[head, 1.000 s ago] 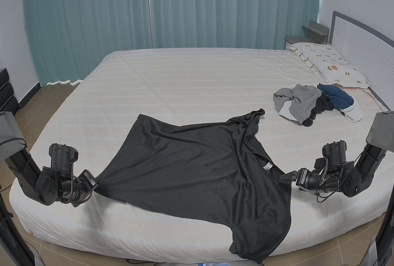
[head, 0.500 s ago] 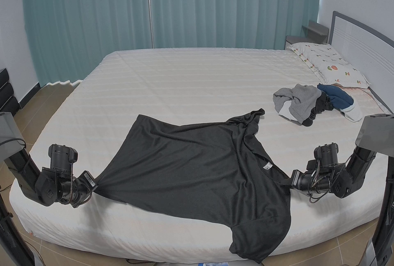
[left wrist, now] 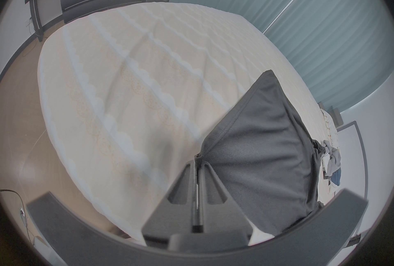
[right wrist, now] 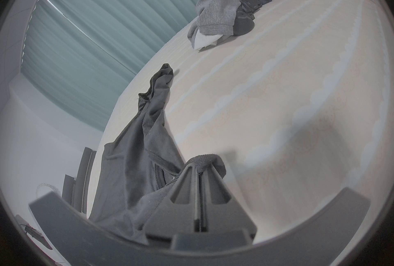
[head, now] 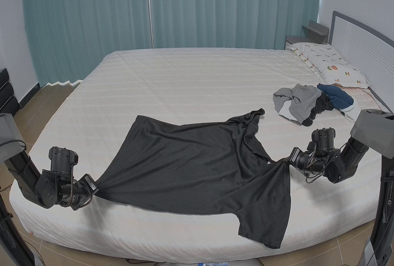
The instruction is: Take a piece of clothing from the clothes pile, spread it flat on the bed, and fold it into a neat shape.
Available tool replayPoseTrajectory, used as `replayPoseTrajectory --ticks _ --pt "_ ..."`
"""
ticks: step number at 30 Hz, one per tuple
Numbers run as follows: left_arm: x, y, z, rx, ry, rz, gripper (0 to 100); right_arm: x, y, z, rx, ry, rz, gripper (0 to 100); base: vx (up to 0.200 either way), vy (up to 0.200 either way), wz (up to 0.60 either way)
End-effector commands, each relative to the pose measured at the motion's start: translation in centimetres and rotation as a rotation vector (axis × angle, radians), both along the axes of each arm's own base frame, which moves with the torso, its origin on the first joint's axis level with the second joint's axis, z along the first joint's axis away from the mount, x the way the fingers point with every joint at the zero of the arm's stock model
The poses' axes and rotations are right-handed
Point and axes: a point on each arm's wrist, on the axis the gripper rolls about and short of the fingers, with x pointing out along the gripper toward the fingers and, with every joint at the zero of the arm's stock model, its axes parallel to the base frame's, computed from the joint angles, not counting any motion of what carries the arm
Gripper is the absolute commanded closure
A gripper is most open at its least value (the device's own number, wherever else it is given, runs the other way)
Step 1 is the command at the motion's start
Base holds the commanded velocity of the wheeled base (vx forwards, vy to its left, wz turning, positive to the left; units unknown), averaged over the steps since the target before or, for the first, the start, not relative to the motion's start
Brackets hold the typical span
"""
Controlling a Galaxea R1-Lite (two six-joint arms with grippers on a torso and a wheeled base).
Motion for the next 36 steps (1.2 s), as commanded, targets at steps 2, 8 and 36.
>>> replayPoseTrajectory --ticks 2,8,36 --pt "0.0 -0.1 0.0 -0.001 0.001 -0.004 100 0.9 0.7 -0.8 0.001 -0.002 0.006 100 0.000 0.000 0.00" --pt "-0.2 -0.1 -0.1 -0.001 0.007 -0.006 100 0.6 0.5 -1.3 -0.020 0.006 -0.010 0 0.000 0.000 0.00" --pt "-1.5 -1.1 -0.2 0.026 0.025 -0.085 100 -12.0 2.6 -1.1 0.005 0.203 0.319 0 0.000 0.000 0.00"
